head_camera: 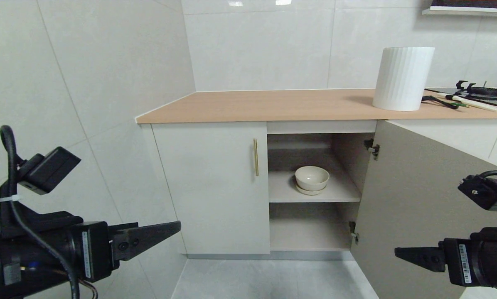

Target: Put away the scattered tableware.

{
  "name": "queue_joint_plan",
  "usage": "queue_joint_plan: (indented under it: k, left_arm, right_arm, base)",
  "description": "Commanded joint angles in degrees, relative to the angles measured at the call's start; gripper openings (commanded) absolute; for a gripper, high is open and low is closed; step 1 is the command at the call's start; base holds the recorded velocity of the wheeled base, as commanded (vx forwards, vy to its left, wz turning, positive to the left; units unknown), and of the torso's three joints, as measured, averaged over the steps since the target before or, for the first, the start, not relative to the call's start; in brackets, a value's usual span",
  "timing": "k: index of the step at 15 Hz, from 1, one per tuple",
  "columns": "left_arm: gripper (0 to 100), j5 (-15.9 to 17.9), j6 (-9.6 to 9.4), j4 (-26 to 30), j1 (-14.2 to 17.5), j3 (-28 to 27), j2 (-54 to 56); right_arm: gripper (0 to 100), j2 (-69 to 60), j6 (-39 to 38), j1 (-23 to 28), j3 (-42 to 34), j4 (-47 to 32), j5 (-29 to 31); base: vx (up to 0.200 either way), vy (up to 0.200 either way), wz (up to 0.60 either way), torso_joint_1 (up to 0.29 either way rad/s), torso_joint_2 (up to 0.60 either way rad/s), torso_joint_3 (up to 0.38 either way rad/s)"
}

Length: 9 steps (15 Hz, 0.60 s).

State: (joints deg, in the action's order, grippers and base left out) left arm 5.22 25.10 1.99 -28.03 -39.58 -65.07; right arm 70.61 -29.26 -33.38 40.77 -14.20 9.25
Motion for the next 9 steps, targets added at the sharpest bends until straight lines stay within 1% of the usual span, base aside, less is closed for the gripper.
queue_joint_plan:
  k: [1, 7, 9]
  left_arm:
    - [100, 0.06, 0.04, -0.05, -0.01, 0.03, -0.14]
    - [100, 0.85, -0.05, -0.05, -0.01, 0.30, 0.03]
    - [100, 0.76, -1.28, -0.05, -0.01, 0.47, 0.03]
  right_arm:
    - [100, -0.12, -0.01, -0.02, 0.02, 0.05, 0.06]
    - [100, -0.12, -0.01, -0.02, 0.02, -0.30, 0.33]
    - [100, -0.21, 0.08, 0.07, 0.02, -0.39, 0.94]
  base:
    - [0.000, 0.000, 0.00, 0.000, 0.00, 0.000]
    - [0.000, 0.000, 0.00, 0.000, 0.00, 0.000]
    - [0.000, 0.000, 0.00, 0.000, 0.00, 0.000]
